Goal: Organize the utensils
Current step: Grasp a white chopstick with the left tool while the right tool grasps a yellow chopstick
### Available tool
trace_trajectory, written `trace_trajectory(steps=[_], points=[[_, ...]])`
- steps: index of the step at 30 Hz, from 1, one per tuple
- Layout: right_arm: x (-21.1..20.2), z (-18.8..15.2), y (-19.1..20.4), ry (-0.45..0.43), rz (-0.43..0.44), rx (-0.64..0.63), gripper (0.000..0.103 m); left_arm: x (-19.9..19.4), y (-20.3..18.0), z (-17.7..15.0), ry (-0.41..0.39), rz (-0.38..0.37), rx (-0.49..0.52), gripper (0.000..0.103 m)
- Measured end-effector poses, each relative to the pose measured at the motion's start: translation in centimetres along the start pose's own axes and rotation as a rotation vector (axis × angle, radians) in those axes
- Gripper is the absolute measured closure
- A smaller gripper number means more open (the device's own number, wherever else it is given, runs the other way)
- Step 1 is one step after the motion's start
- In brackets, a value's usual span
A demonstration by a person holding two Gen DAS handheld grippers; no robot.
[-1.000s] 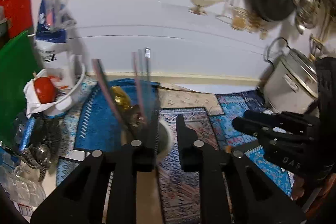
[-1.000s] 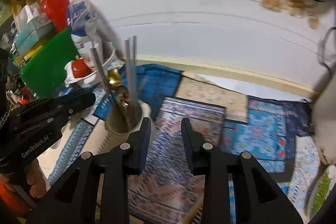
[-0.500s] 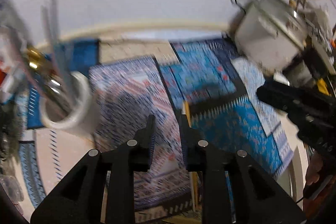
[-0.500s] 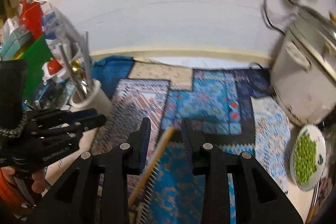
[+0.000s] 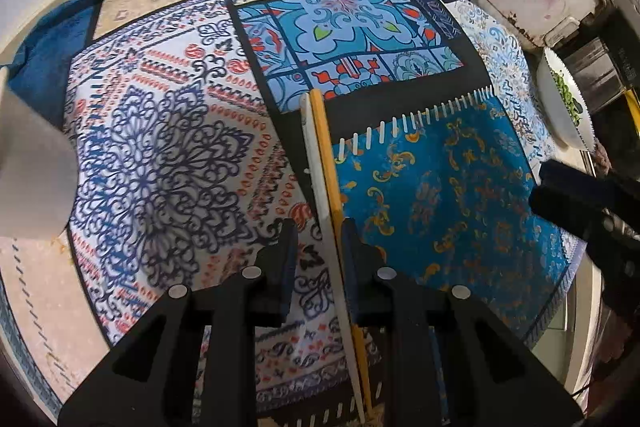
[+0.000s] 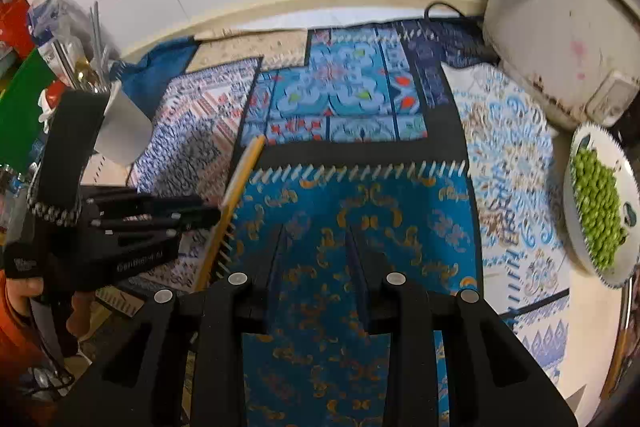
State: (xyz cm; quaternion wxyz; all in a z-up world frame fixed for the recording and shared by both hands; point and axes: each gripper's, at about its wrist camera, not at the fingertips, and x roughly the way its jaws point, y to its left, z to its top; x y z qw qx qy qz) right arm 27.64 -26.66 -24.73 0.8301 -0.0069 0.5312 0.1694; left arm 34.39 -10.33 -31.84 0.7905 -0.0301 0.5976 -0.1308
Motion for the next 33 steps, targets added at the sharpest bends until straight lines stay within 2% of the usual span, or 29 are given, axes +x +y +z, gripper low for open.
trace_trajectory(steps=[6,9,11,12,14,16,21,25,27,29,33], points=[[0.8,-0.6,-0.2,0.024,0.018,0.014,0.076,0.9,-0.7,0.9,-0.006,0.009,0.013,0.092],[1.5,-0.6,0.4,0.036,0.031,-0.001,0.076,1.1,-0.7,1.0,-0.012,0.000,0.006,0.093],[2.0,-0.6,0.9,0.045,0.041,-0.008,0.076,0.9,-0.3,0.9,-0.021,-0.018,-0.008,0.097],[2.3,-0.5,1.2,0.051,0.047,-0.012,0.076,0.7,0.1,0.8,-0.025,-0.023,-0.015,0.103],[2.9,-0.4,2.0,0.062,0.060,-0.022,0.076,0.3,0.8,0.3,-0.024,-0.024,-0.020,0.103],[3.3,-0.2,2.5,0.069,0.074,-0.027,0.076,0.3,1.6,-0.2,-0.013,0.012,-0.014,0.103],[4.1,0.2,3.8,0.075,0.083,-0.047,0.076,-0.4,3.1,-1.0,-0.007,-0.032,-0.039,0.103],[3.9,0.4,3.8,0.068,0.090,-0.028,0.076,-0.9,2.6,-0.9,-0.006,-0.080,-0.034,0.100],[3.9,0.4,3.5,0.066,0.089,-0.012,0.076,-0.7,1.8,-0.5,-0.003,-0.069,-0.019,0.095],[3.6,0.3,3.0,0.061,0.082,0.008,0.076,-0.1,1.3,-0.3,0.017,-0.044,-0.004,0.094],[3.0,0.1,2.2,0.050,0.065,0.030,0.076,0.3,0.4,0.3,0.010,-0.022,0.013,0.093]])
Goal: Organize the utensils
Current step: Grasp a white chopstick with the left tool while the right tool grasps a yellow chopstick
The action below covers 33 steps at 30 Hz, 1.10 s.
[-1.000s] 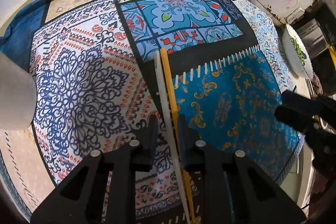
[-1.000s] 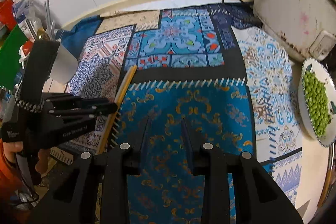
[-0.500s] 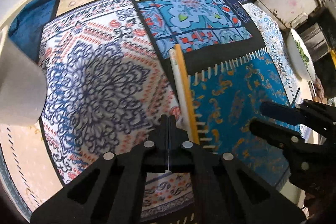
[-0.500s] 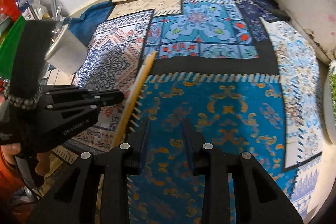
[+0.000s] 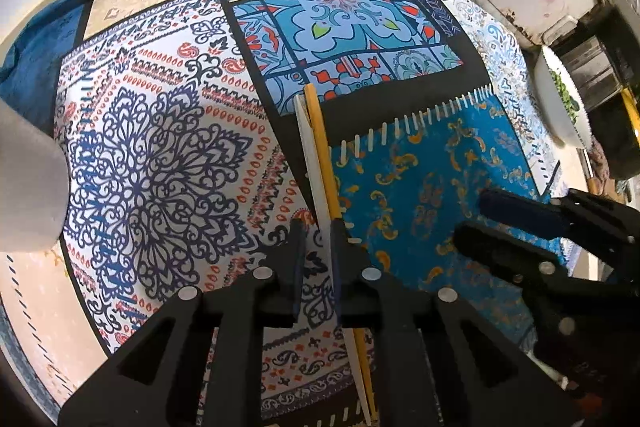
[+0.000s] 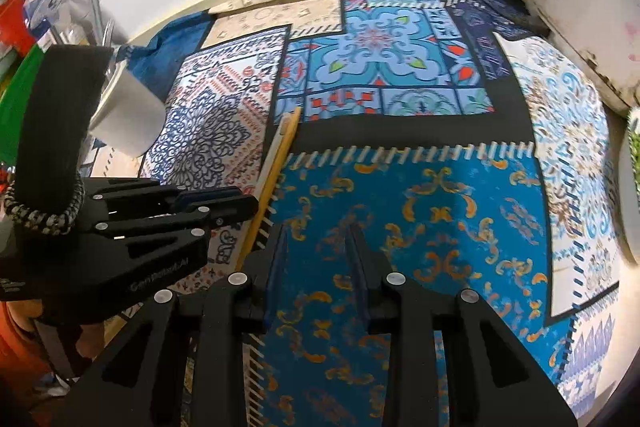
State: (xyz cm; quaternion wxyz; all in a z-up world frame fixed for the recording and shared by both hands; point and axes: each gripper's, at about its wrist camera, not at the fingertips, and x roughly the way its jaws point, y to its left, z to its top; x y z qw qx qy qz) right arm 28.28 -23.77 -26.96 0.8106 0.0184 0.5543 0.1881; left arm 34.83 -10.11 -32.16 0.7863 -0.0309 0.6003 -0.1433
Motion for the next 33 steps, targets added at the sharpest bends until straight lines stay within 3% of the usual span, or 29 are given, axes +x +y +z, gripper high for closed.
trace_trajectory(steps=[9,19,27,33], points=[[0.1,-0.5,-0.5,0.004,-0.012,0.031,0.076,0.8,-0.2,1.0,0.006,0.051,0.012,0.098],[3.3,1.3,3.4,0.029,0.020,-0.025,0.076,-1.5,5.8,-1.5,0.013,0.079,-0.083,0.099],[6.1,2.5,5.8,0.060,-0.059,-0.087,0.076,-2.4,8.3,-2.7,0.017,0.040,-0.112,0.098],[6.5,2.0,7.1,0.023,-0.153,-0.171,0.081,-2.7,8.8,-2.7,0.021,0.007,-0.106,0.098]])
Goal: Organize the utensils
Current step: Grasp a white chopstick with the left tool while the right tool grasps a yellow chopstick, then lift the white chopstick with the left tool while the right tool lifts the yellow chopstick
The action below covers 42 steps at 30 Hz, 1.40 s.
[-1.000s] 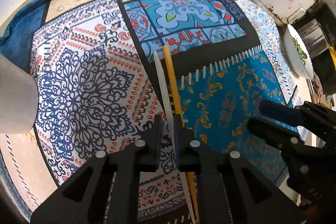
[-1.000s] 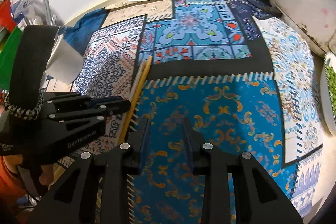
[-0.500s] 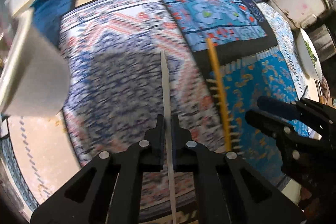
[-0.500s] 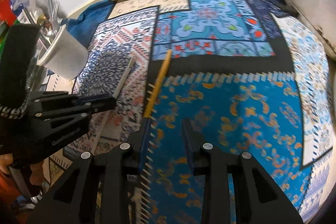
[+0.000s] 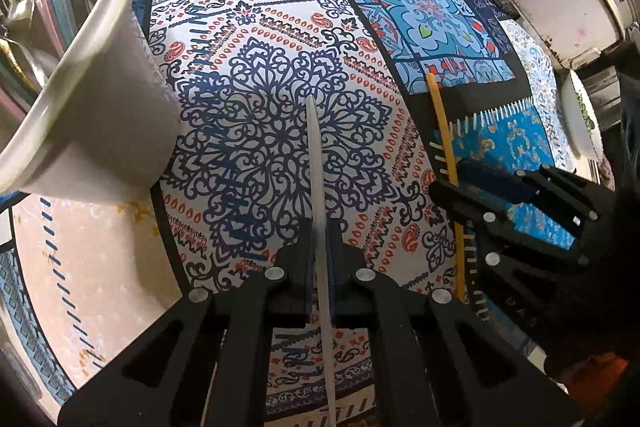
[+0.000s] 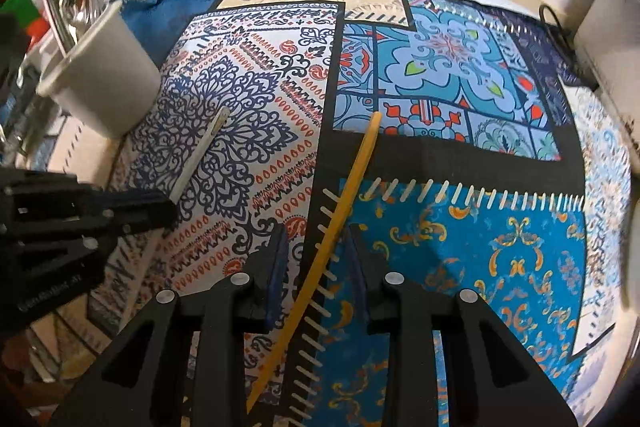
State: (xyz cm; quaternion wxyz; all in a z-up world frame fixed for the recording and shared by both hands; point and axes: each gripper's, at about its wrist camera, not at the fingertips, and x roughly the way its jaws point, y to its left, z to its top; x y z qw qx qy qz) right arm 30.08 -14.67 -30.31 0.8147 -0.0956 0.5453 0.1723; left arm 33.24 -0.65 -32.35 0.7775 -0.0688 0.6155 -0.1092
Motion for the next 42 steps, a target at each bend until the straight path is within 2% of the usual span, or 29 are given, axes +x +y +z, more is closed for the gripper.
trace_trajectory(steps=[5,8,12,16,25,28,36,39,42], points=[[0.2,0.4,0.2,-0.032,-0.034,0.004,0.093,0.5,-1.0,1.0,-0.013,0.045,0.022,0.097],[0.3,1.0,0.3,-0.031,-0.030,-0.004,0.094,0.9,-2.2,1.3,-0.022,0.096,0.086,0.096],[0.4,1.8,-1.0,0.005,0.068,0.056,0.097,1.0,-2.7,1.5,-0.023,0.104,0.142,0.098],[-0.5,1.9,-2.1,-0.008,0.111,0.102,0.097,0.8,-2.2,1.7,-0.027,0.092,0.119,0.099],[-4.3,1.8,-2.3,-0.103,0.137,0.112,0.097,-5.1,-2.1,0.1,-0.152,0.068,0.098,0.099],[-5.9,2.0,-2.1,-0.144,0.140,0.105,0.097,-6.6,-2.6,-0.2,-0.212,0.109,0.106,0.099],[-9.2,3.0,-1.6,-0.243,0.160,0.074,0.097,-10.5,-2.1,-1.3,-0.312,0.103,0.050,0.099],[-10.2,3.4,-1.2,-0.277,0.168,0.058,0.097,-12.4,-1.9,-1.9,-0.366,0.136,0.031,0.099],[-10.7,3.9,-0.5,-0.310,0.160,0.029,0.097,-14.0,-1.3,-2.2,-0.407,0.135,-0.002,0.100]])
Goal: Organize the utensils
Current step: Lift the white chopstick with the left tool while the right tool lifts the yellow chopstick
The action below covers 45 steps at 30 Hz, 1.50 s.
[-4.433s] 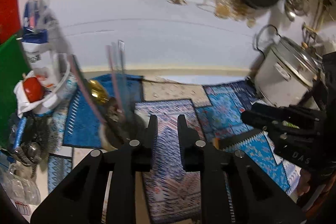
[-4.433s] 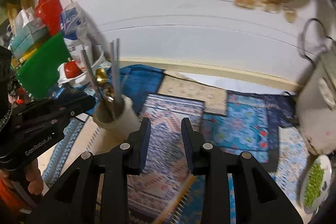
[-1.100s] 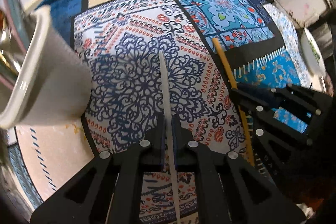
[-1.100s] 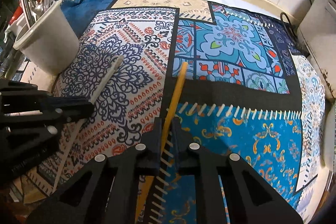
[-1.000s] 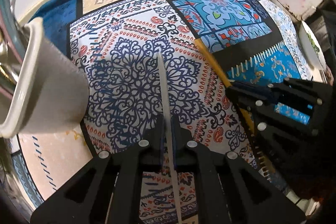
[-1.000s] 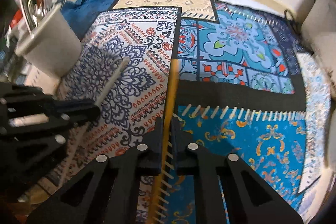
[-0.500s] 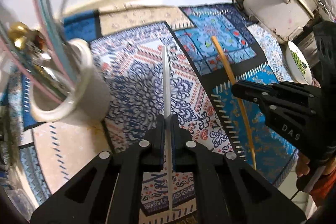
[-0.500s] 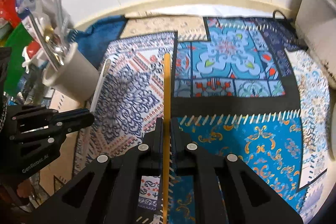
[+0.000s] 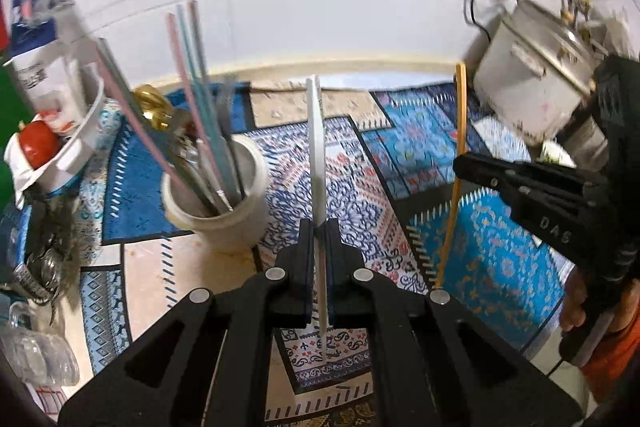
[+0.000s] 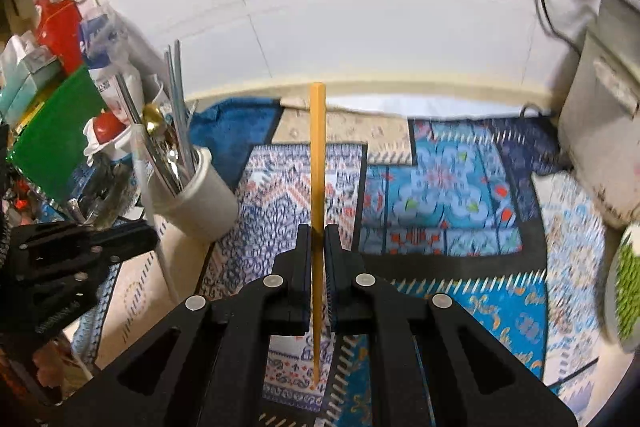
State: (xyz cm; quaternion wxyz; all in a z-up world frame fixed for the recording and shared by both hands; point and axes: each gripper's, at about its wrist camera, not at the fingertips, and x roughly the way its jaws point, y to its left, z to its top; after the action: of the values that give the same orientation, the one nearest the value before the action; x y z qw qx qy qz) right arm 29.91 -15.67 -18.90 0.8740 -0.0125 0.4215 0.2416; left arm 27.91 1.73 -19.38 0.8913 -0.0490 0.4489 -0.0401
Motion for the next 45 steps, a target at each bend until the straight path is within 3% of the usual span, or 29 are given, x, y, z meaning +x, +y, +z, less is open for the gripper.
trace_trajectory(steps=[10,15,20,22,28,34,39,45], points=[[-0.7,2.2,2.0,-0.051,0.046,-0.031,0.097,-4.2,2.4,1.9,-0.119,0.033,-0.051,0.103],[-0.9,3.7,2.9,-0.089,0.051,-0.039,0.097,-4.3,3.3,2.7,-0.119,0.019,-0.052,0.103],[-1.1,4.3,2.6,-0.105,0.040,-0.028,0.097,-2.3,3.7,2.5,-0.036,-0.021,-0.058,0.100],[-1.5,4.3,2.2,-0.111,0.023,-0.026,0.097,-1.0,3.2,2.4,0.005,-0.029,-0.053,0.090],[-2.7,3.9,0.0,-0.125,-0.055,-0.003,0.097,3.8,0.9,2.1,0.140,-0.127,-0.059,0.075],[-5.1,2.7,-3.7,-0.147,-0.139,0.064,0.097,9.7,-2.4,2.6,0.268,-0.184,-0.089,0.073],[-7.2,1.6,-7.1,-0.164,-0.182,0.134,0.097,14.6,-5.3,3.8,0.334,-0.180,-0.114,0.073],[-8.5,0.5,-10.4,-0.168,-0.200,0.187,0.097,18.6,-6.7,4.9,0.377,-0.096,-0.162,0.073]])
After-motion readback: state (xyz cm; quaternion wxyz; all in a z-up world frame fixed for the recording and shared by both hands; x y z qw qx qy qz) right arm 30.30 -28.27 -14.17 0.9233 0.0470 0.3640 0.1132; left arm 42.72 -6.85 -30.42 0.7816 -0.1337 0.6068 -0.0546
